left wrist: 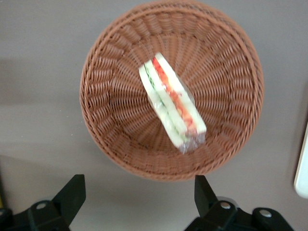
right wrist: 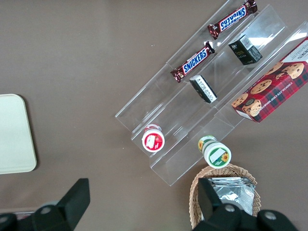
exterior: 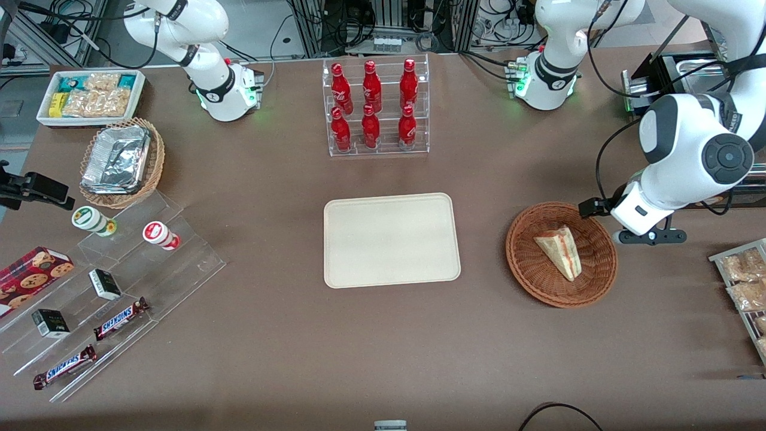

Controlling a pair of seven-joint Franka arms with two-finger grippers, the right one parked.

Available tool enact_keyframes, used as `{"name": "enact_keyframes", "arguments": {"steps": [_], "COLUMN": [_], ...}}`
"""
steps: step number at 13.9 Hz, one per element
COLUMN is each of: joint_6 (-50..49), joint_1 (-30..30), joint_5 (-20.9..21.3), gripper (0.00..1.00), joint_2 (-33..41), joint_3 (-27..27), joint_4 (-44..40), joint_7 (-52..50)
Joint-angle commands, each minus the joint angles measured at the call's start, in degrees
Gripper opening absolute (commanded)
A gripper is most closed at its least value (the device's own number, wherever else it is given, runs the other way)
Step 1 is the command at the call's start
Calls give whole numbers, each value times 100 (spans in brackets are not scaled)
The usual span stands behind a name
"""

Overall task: Place sandwich from basket to tray
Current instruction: 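Move the left gripper over the wrapped sandwich in the wicker basket, then lower the left gripper and close it on the wrapped sandwich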

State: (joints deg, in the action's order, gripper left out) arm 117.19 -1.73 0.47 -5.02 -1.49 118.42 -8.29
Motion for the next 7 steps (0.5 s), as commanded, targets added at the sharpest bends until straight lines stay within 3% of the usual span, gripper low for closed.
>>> {"name": "enact_keyframes", "arguments": {"steps": [1, 5, 7], "joint_6": [627, 1138, 1523], "joint_1": [-310, -337, -407], "joint_5": [-29, -64, -283], "gripper": [100, 100, 100], "joint_2": [10, -279, -438], "joint_3": [17, 8, 8], "joint_4": [312, 393, 410], "joint_7": [-1302, -2745, -3439]}}
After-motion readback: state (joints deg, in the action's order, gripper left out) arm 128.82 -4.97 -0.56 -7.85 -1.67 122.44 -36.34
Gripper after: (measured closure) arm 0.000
